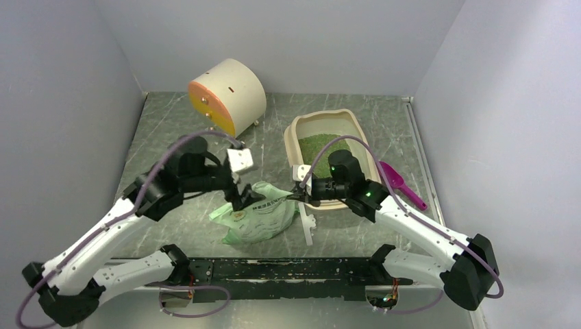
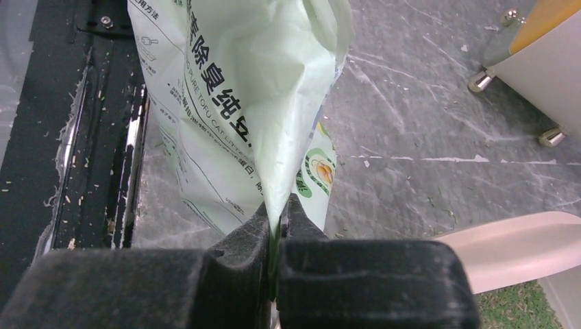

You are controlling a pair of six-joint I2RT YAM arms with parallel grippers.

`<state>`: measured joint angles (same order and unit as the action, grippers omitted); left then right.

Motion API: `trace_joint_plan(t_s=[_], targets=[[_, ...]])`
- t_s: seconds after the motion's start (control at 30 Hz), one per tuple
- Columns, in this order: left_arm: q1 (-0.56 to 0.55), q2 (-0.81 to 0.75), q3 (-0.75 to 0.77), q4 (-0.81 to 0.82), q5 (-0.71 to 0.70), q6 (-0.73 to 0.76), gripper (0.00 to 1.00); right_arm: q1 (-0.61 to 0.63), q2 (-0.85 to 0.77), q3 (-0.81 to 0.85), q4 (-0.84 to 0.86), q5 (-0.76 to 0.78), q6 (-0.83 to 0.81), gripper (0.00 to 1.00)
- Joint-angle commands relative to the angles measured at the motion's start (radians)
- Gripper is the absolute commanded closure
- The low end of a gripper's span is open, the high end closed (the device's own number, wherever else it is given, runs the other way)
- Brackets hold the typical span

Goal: Fill the litter box with clean litter
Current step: Close the cat litter bag at the center of the board.

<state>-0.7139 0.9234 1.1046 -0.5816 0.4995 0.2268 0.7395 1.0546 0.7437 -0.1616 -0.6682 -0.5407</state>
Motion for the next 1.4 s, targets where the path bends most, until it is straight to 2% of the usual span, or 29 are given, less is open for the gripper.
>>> trace_joint_plan(t_s=[0.0, 0.07, 0.17, 0.33, 0.43, 0.57, 0.8, 1.03, 1.1, 1.2, 1.23, 1.27, 1.3, 1.33, 1.37], targets=[[-0.209, 0.083, -0.015, 0.059, -0.295, 0.170, 0.14, -0.012, -0.019, -0.001, 0.158, -0.072, 0.061, 1.00], [-0.285, 0.109, -0.009, 0.055, -0.424, 0.184, 0.15, -0.014, -0.025, -0.010, 0.179, -0.067, 0.067, 1.00], [-0.332, 0.099, -0.054, 0.107, -0.558, 0.206, 0.12, -0.018, -0.038, -0.021, 0.189, -0.070, 0.077, 1.00], [-0.365, 0.136, -0.085, 0.048, -0.636, 0.217, 0.13, -0.024, -0.048, -0.029, 0.198, -0.077, 0.085, 1.00], [-0.377, 0.101, -0.102, 0.037, -0.668, 0.186, 0.13, -0.026, -0.052, -0.033, 0.203, -0.074, 0.087, 1.00], [-0.377, 0.039, -0.164, 0.040, -0.651, 0.169, 0.15, -0.032, -0.069, -0.052, 0.244, -0.080, 0.117, 1.00], [-0.377, 0.108, -0.195, -0.018, -0.533, 0.088, 0.25, -0.041, -0.086, -0.080, 0.303, -0.089, 0.168, 1.00], [-0.375, 0.192, -0.162, -0.055, -0.490, 0.069, 0.43, -0.048, -0.102, -0.078, 0.284, -0.048, 0.168, 1.00], [-0.374, 0.197, -0.156, -0.064, -0.471, 0.073, 0.57, -0.053, -0.102, -0.078, 0.286, -0.044, 0.172, 1.00], [-0.370, 0.212, -0.142, -0.077, -0.447, 0.071, 0.67, -0.054, -0.111, -0.091, 0.309, -0.044, 0.183, 1.00], [-0.366, 0.220, -0.131, -0.090, -0.445, 0.070, 0.74, -0.055, -0.116, -0.097, 0.317, -0.044, 0.184, 1.00], [-0.364, 0.228, -0.119, -0.106, -0.443, 0.069, 0.89, -0.055, -0.120, -0.103, 0.320, -0.049, 0.175, 1.00], [-0.360, 0.231, -0.109, -0.120, -0.440, 0.067, 0.94, -0.054, -0.125, -0.108, 0.316, -0.054, 0.160, 0.97], [-0.353, 0.229, -0.104, -0.126, -0.428, 0.068, 0.95, -0.055, -0.130, -0.113, 0.313, -0.055, 0.140, 0.87], [-0.343, 0.223, -0.103, -0.127, -0.405, 0.069, 0.95, -0.055, -0.136, -0.116, 0.305, -0.072, 0.116, 0.70]])
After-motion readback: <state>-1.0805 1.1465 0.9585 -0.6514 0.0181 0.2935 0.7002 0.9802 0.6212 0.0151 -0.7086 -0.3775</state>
